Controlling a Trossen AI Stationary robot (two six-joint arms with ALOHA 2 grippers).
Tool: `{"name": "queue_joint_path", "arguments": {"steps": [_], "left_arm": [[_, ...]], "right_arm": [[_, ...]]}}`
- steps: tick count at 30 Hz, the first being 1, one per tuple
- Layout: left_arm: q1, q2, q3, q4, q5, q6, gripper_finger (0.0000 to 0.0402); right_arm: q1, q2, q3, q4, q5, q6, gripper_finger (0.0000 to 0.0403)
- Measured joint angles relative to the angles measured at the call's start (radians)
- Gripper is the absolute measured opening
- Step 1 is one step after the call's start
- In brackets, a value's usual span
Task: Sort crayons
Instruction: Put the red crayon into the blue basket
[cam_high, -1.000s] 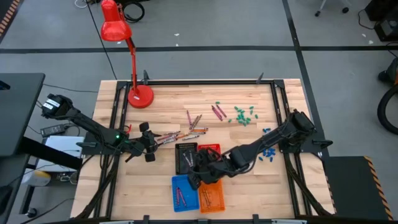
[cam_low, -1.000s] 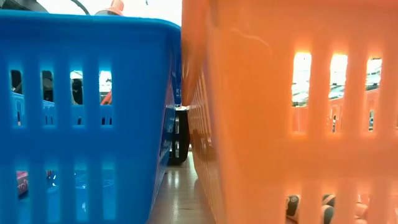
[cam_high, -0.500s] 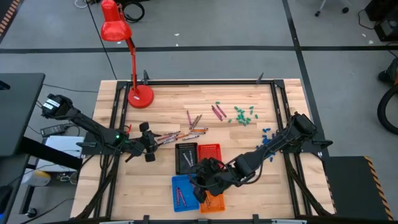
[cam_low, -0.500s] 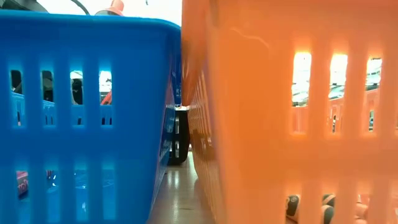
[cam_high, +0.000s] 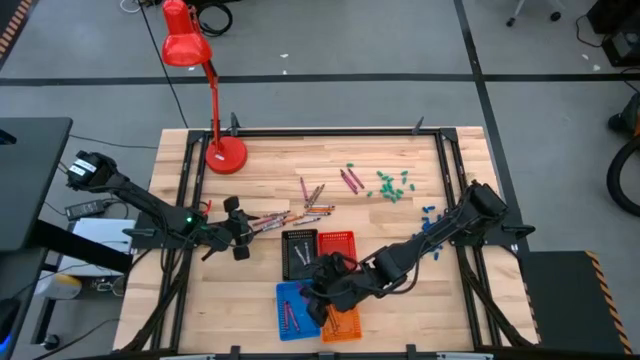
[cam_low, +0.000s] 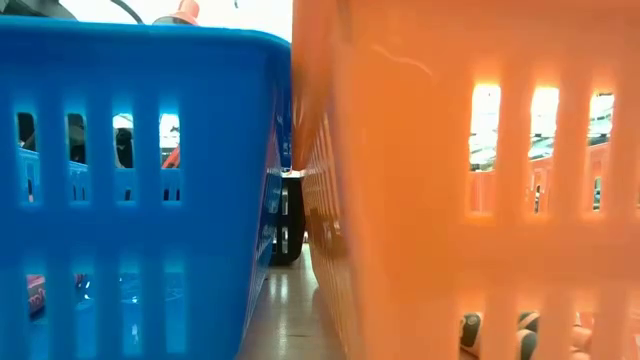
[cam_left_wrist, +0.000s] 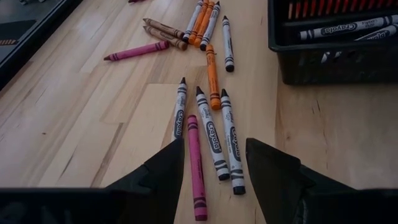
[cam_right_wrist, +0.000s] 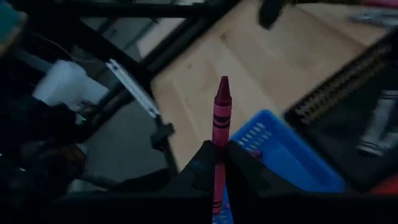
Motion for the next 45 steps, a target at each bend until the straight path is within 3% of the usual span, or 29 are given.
{"name": "queue_joint_path", "arguments": {"steps": [6, 18, 29, 45], "left_arm": [[0.000, 0.000, 0.000, -0.014, 0.000, 0.000, 0.0185], [0.000, 0.000, 0.000, -0.037, 0.008, 0.000, 0.0185], [0.000, 0.000, 0.000, -0.060, 0.008, -0.022, 0.0185], [0.000, 0.000, 0.000, -0.055, 0.008, -0.026, 0.0185]], "right_arm": [[-0.020, 0.090, -0.002, 0.103, -0.087, 0.002, 0.0030], [-0.018, 0.194, 0.001, 0.193, -0.048, 0.111, 0.0030], [-0.015, 0.219, 0.000, 0.066, -0.035, 0.170, 0.0030], [-0.015, 0.220, 0.000, 0.008, -0.153, 0.213, 0.0049]]}}
